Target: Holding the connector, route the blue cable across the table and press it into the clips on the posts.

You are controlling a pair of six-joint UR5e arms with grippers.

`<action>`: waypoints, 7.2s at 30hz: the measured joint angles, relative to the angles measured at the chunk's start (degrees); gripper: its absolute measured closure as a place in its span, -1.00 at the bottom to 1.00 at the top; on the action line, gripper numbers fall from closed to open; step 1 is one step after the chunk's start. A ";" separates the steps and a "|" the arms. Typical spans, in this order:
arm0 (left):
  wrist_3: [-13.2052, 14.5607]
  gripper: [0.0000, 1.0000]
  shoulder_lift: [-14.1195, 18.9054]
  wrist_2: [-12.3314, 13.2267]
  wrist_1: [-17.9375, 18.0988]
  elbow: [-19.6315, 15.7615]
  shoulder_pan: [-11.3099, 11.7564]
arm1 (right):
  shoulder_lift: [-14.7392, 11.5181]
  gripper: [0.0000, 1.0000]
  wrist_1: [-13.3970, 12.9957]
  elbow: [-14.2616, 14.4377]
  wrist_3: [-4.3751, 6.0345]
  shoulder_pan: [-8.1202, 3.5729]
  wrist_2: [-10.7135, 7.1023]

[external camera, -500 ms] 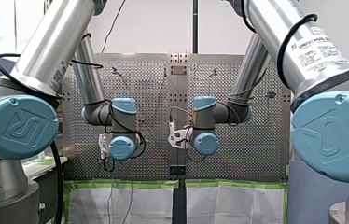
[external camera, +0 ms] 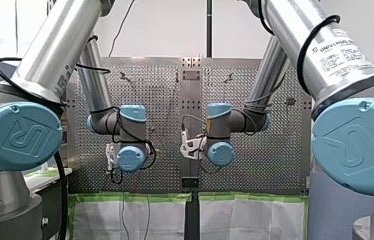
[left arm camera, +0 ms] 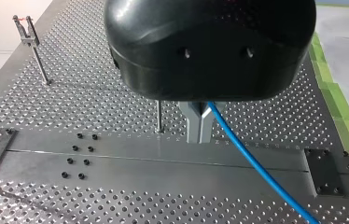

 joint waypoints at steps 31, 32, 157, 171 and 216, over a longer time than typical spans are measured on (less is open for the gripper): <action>0.00 1.00 0.00 0.00 0.00 0.00 0.00 | 0.00 1.00 0.00 0.00 0.00 0.00 0.00; 0.00 1.00 0.00 0.00 0.00 0.00 0.00 | 0.00 1.00 0.00 0.00 0.00 0.00 0.00; 0.00 1.00 0.00 0.00 0.00 0.00 0.00 | 0.00 1.00 0.08 0.00 0.00 0.08 -0.08; 0.00 1.00 0.00 0.00 0.00 0.00 0.00 | 0.00 1.00 0.09 0.00 0.00 0.09 -0.08; -0.20 1.00 14.09 -5.33 -12.08 -1.65 2.14 | -3.36 1.00 22.24 -8.72 3.44 2.39 -3.70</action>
